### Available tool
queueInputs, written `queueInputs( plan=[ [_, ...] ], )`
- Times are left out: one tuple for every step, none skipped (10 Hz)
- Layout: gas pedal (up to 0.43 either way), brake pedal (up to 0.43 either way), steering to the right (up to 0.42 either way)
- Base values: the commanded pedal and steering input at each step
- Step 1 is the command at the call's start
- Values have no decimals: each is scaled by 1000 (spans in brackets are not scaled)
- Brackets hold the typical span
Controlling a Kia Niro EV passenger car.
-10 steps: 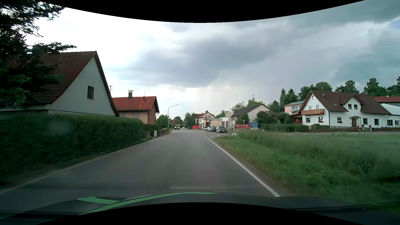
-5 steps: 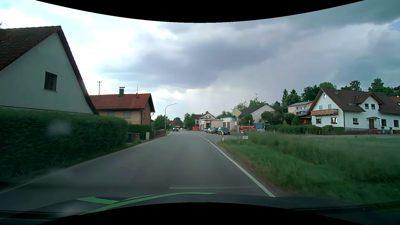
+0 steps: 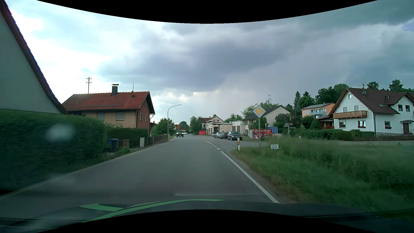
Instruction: Follow the waypoints while adhering to traffic rules and regulations
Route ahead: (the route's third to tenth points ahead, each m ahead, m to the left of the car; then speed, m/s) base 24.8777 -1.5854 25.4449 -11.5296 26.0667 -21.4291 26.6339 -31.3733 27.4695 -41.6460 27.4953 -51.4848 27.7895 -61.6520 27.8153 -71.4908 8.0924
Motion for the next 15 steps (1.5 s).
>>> queueInputs(
  plan=[
    [0, 159, -7],
    [0, 171, -9],
    [0, 177, -9],
    [0, 183, -9],
    [0, 195, -8],
    [0, 201, -7],
    [0, 201, -7],
    [0, 207, -7],
    [0, 207, -7],
    [0, 213, -6],
    [0, 213, -5],
    [0, 213, 0],
    [0, 220, 12],
    [0, 226, 26],
    [0, 226, 49]
  ],
)
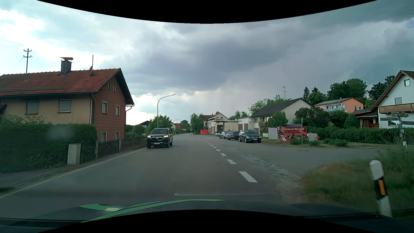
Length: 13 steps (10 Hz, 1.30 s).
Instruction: Follow the waypoints while adhering to traffic rules and regulations
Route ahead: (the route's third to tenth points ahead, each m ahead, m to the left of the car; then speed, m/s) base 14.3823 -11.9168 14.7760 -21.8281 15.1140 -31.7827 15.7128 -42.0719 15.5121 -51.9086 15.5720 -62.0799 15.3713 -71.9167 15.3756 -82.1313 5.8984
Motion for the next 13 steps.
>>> queueInputs(
  plan=[
    [0, 226, 69],
    [0, 220, 96],
    [0, 207, 131],
    [0, 201, 160],
    [0, 189, 200],
    [0, 177, 237],
    [0, 152, 266],
    [0, 37, 286],
    [0, 0, 304],
    [0, 0, 315],
    [0, 0, 324],
    [0, 0, 333],
    [0, 0, 341]
  ],
)
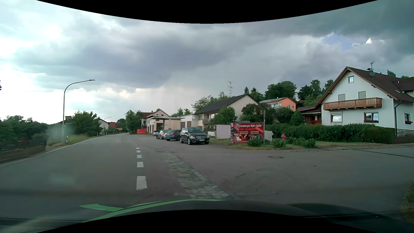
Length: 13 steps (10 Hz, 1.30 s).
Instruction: Follow the waypoints while adhering to traffic rules and regulations
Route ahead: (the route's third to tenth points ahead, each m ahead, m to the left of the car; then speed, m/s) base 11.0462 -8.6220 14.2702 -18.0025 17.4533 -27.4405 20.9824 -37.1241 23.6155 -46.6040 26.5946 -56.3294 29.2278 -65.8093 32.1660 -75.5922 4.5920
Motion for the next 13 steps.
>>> queueInputs(
  plan=[
    [0, 0, 354],
    [0, 0, 372],
    [0, 0, 385],
    [0, 0, 410],
    [0, 0, 425],
    [0, 0, 428],
    [0, 0, 431],
    [0, 0, 432],
    [8, 0, 432],
    [20, 0, 437],
    [20, 0, 438],
    [28, 0, 435],
    [28, 0, 426]
  ],
)
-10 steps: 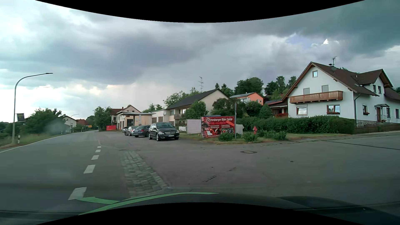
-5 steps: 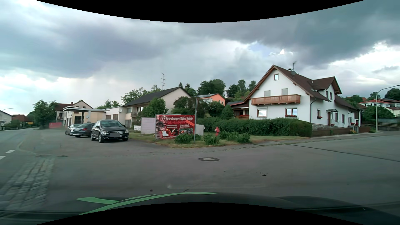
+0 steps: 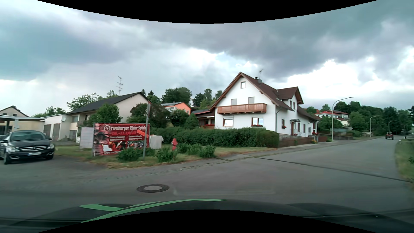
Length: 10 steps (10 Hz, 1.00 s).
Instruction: Follow the waypoints while adhering to traffic rules and regulations
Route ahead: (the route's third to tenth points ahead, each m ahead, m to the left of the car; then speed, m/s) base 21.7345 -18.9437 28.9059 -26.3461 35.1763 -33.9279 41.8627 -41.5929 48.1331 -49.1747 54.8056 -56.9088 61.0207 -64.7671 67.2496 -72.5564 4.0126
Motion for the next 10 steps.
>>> queueInputs(
  plan=[
    [39, 0, 421],
    [67, 0, 422],
    [98, 0, 423],
    [118, 0, 419],
    [130, 0, 414],
    [130, 0, 405],
    [130, 0, 394],
    [138, 0, 389],
    [150, 0, 385],
    [157, 0, 377]
  ],
)
